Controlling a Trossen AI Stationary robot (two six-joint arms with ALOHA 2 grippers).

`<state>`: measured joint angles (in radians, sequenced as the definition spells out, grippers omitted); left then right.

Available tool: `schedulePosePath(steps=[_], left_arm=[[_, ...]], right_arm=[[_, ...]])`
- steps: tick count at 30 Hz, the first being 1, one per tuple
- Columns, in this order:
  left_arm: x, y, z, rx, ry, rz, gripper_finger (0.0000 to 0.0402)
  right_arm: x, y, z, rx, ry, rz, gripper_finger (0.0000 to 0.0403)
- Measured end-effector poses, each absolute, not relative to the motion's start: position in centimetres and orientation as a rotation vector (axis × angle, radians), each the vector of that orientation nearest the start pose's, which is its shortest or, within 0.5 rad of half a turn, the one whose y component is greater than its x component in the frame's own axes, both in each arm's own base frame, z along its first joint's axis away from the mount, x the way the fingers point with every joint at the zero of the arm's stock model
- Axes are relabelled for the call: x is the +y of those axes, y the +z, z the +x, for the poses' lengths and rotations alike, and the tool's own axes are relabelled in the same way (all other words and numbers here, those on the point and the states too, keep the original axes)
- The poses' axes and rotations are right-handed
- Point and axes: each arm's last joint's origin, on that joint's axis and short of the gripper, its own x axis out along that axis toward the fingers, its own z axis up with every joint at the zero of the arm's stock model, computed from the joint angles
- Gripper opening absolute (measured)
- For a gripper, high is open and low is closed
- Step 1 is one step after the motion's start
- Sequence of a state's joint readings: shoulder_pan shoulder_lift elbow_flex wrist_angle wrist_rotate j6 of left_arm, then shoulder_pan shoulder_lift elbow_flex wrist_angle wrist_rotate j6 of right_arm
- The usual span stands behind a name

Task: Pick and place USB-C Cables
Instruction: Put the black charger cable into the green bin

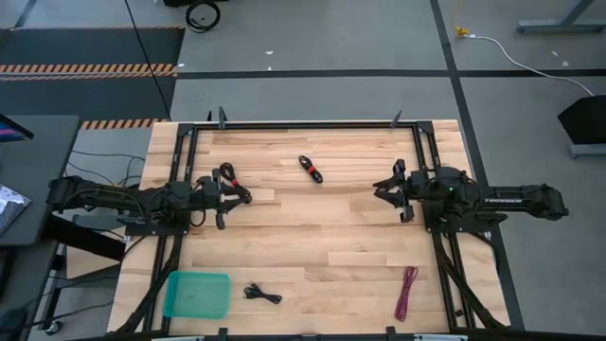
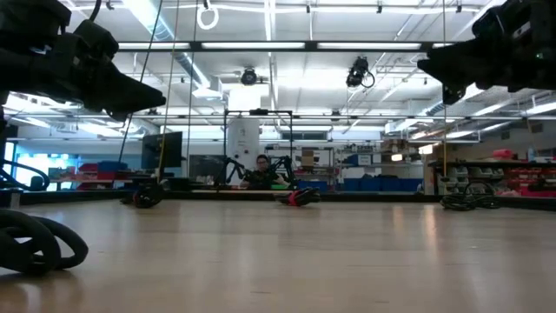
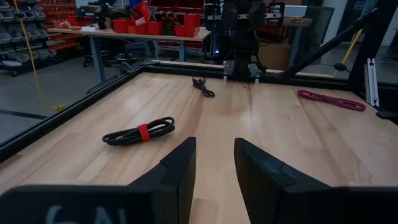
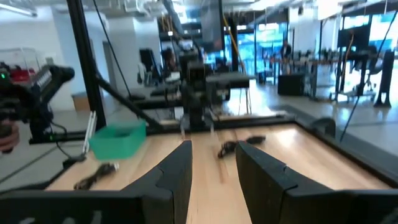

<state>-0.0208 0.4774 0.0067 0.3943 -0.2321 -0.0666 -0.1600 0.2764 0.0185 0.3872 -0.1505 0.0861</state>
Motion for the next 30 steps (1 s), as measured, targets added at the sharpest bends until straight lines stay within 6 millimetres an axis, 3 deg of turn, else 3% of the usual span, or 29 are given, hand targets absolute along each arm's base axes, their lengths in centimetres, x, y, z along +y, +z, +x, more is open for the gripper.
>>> schedulePosePath(steps=[23,30], left_arm=[[0.5,16.2,12.7,0.043,0.242,-0.059,0.0117],[0.6,16.6,12.7,0.008,0.272,-0.053,0.0117]], right_arm=[[-1.8,19.1,11.1,-0.211,-0.168,0.033,0.0130],[-1.9,19.6,11.0,-0.258,-0.198,-0.089,0.0130]])
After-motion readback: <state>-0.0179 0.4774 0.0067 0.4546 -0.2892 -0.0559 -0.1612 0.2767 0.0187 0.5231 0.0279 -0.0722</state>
